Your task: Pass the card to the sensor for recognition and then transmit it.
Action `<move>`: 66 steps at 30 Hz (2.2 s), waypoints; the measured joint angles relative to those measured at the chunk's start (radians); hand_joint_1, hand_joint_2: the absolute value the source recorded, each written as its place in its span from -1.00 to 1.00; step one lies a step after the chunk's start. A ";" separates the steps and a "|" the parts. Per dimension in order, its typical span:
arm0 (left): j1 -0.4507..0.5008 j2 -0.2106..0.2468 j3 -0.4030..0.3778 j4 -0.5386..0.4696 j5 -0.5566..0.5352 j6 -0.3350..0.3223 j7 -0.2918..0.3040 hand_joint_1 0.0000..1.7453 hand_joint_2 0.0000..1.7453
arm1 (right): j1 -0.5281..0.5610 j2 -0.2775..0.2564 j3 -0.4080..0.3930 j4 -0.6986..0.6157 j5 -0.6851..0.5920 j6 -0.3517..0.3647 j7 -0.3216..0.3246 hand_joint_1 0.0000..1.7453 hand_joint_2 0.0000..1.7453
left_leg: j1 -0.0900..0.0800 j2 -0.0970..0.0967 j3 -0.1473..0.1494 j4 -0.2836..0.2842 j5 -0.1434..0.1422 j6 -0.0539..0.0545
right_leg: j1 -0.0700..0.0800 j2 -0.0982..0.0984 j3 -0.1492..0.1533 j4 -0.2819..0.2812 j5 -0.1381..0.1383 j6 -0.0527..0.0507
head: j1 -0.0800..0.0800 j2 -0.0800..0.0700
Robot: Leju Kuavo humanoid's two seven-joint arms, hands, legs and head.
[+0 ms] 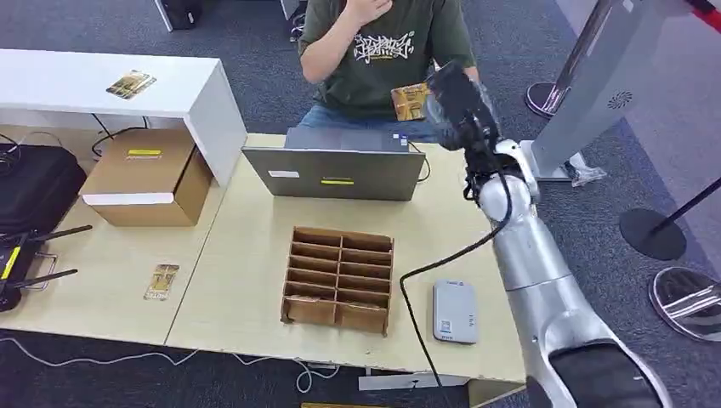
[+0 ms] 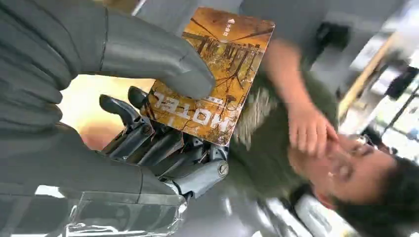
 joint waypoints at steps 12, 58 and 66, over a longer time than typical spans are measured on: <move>-0.003 0.000 0.019 0.000 -0.005 0.002 -0.005 -1.00 -1.00 | -0.125 0.000 -0.023 0.143 -0.331 -0.021 0.017 1.00 1.00 | 0.000 0.001 0.000 0.000 0.000 0.000 | 0.000 0.001 -0.001 0.000 0.001 0.000 | 0.000 0.000; 0.007 -0.012 0.110 0.000 0.001 0.047 -0.028 -1.00 -1.00 | 0.592 -0.185 -0.164 -0.348 -0.145 -0.235 -0.086 1.00 1.00 | 0.000 -0.005 -0.005 0.001 -0.001 0.000 | 0.000 -0.004 -0.005 -0.001 -0.001 0.001 | 0.000 0.000; 0.010 -0.017 0.132 0.000 0.013 0.047 -0.026 -1.00 -1.00 | 0.811 -0.135 -0.187 -0.490 -0.119 -0.248 -0.079 1.00 1.00 | 0.000 -0.005 -0.006 0.000 -0.001 0.000 | 0.000 -0.004 -0.005 -0.001 -0.001 0.001 | 0.000 0.000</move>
